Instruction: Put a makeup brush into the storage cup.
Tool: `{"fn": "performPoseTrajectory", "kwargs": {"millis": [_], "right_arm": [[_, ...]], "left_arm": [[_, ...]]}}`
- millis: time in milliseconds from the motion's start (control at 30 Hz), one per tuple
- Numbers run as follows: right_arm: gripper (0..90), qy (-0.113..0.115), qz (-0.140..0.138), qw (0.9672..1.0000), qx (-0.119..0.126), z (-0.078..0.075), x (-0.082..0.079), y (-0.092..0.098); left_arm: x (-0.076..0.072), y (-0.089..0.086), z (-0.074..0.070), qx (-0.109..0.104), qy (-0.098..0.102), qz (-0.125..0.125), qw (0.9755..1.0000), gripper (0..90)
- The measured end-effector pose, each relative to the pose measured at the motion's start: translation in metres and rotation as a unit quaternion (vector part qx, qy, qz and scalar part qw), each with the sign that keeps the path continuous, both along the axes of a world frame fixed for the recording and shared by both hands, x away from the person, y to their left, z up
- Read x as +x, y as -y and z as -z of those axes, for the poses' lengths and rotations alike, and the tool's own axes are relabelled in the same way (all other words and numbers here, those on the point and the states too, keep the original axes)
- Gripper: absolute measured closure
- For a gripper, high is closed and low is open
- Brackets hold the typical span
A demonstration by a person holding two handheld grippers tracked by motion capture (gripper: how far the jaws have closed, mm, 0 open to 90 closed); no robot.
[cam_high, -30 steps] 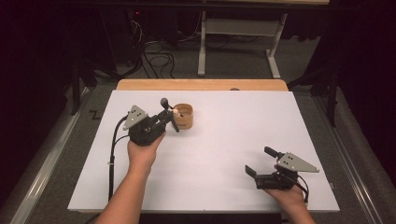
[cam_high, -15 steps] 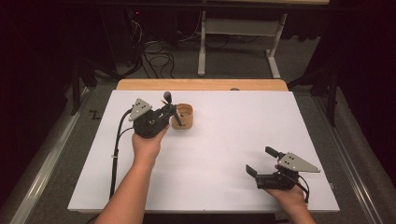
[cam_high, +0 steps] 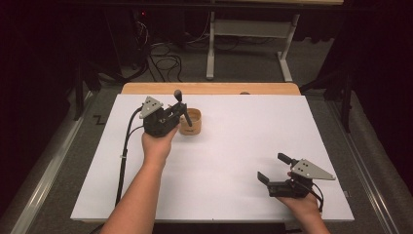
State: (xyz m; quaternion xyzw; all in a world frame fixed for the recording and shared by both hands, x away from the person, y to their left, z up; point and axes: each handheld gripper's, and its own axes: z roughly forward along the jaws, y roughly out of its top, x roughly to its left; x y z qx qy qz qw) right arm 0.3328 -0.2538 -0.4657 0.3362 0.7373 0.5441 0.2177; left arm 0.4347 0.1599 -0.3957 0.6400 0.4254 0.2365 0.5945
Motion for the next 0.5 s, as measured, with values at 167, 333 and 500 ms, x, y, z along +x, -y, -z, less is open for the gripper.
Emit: {"fn": "performPoseTrajectory", "kwargs": {"millis": [167,333,500], "right_arm": [[0.1,0.004,0.000,1.0000,-0.001,-0.001,0.000,0.001],[0.1,0.000,-0.002,1.0000,0.000,0.000,0.000,0.000],[0.1,0.001,-0.003,1.0000,-0.001,0.001,0.001,0.000]], "left_arm": [[0.006,0.002,0.000,0.001,-0.001,-0.003,1.0000,76.9],[0.011,0.006,0.000,0.006,-0.002,-0.005,1.0000,76.9],[0.014,0.006,-0.001,0.008,-0.003,-0.010,0.9999,76.9]]}}
